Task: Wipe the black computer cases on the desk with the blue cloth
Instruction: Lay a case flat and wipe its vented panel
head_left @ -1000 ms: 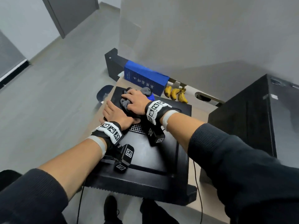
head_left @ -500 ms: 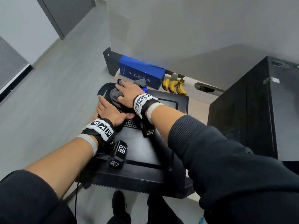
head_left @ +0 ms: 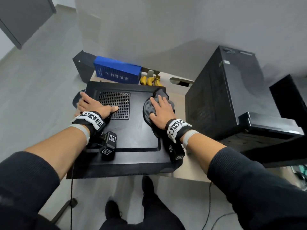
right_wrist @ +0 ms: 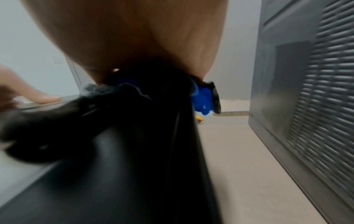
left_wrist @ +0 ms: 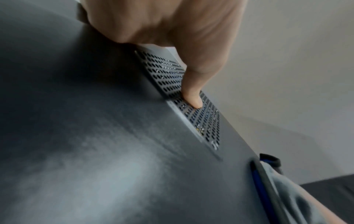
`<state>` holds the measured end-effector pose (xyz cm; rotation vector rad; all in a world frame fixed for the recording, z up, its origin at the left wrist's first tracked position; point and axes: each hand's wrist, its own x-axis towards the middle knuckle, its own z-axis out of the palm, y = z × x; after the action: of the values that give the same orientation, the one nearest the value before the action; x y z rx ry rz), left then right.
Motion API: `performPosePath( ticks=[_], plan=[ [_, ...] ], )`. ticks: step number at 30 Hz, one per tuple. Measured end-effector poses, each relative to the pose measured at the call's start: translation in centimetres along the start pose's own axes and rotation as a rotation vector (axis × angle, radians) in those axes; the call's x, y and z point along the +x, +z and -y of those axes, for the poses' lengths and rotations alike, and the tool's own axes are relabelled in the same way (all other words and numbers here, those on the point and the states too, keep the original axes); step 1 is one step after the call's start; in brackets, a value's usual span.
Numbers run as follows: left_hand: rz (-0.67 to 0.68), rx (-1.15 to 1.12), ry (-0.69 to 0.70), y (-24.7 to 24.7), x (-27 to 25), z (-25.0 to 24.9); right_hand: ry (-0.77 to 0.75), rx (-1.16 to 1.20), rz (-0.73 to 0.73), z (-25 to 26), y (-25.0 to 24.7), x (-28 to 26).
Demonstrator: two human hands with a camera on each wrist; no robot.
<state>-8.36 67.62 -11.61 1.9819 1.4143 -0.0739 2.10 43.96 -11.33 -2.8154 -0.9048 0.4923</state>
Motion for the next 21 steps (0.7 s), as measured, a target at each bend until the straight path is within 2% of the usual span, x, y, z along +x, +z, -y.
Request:
performPosePath(
  ticks=[6,11,14,21],
  plan=[
    [-0.005,0.033,-0.031,-1.0,-1.9,0.4,-0.063,0.062,-0.005,0.4,2.9,-9.7],
    [0.09,0.024,-0.086,-2.2,-4.8,2.8,-0.125,0.111,0.026,0.4,3.7,-15.0],
    [0.073,0.035,-0.102,-1.7,-5.8,3.5,-0.16,0.06,0.039,-0.5,3.4,-13.5],
    [-0.054,0.096,-0.212,0.3,-8.0,5.5,-0.111,-0.064,0.068,-0.9,1.4,-4.6]
  ],
)
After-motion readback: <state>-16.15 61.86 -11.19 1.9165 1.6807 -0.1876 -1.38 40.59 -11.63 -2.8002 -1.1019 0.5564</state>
